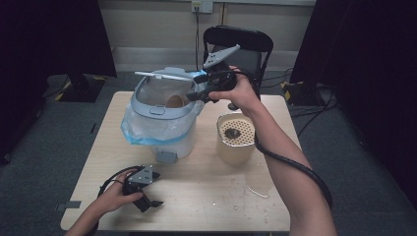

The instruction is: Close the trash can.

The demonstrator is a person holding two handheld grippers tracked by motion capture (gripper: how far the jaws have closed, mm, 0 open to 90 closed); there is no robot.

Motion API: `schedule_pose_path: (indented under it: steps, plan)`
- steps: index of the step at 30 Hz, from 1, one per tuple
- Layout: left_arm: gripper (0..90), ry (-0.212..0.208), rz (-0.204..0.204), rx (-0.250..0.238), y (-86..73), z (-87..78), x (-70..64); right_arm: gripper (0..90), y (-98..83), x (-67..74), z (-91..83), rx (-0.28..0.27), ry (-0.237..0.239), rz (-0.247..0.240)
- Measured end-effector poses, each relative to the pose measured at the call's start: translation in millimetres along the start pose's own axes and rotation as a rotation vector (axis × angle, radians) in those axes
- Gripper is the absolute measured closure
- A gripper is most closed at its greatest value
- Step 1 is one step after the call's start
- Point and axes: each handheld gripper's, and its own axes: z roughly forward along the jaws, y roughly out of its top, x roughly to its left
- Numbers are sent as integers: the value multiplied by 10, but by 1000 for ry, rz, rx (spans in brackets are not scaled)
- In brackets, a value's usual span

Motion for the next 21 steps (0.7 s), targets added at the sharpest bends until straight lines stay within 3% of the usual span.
schedule_pose_path:
  steps: [2, 3, 4, 5, 7, 9, 14, 21]
  plan:
    - [0, 0, 0, 0, 0, 0, 0, 256, -23, 7, -13, 1, 5, 5]
    - [0, 0, 4, 1, 1, 0, 2, 322, -33, 10, -17, 10, 13, 8]
    - [0, 0, 0, 0, 0, 0, 0, 423, -46, 18, -16, 16, 50, -1]
    - [0, 0, 2, -2, -1, 1, 2, 388, -50, 45, 3, 22, 64, -16]
    - [0, 0, 0, 0, 0, 0, 0, 361, -28, 93, 49, 46, 25, -56]
    - [0, 0, 5, -1, -1, 0, 3, 361, -5, 91, 59, 24, 40, -33]
    - [0, 2, 5, -1, -1, -1, 0, 300, -33, 15, 46, 18, -13, 18]
    - [0, 3, 1, 2, -2, -2, -2, 232, -75, -170, 28, 18, -159, 106]
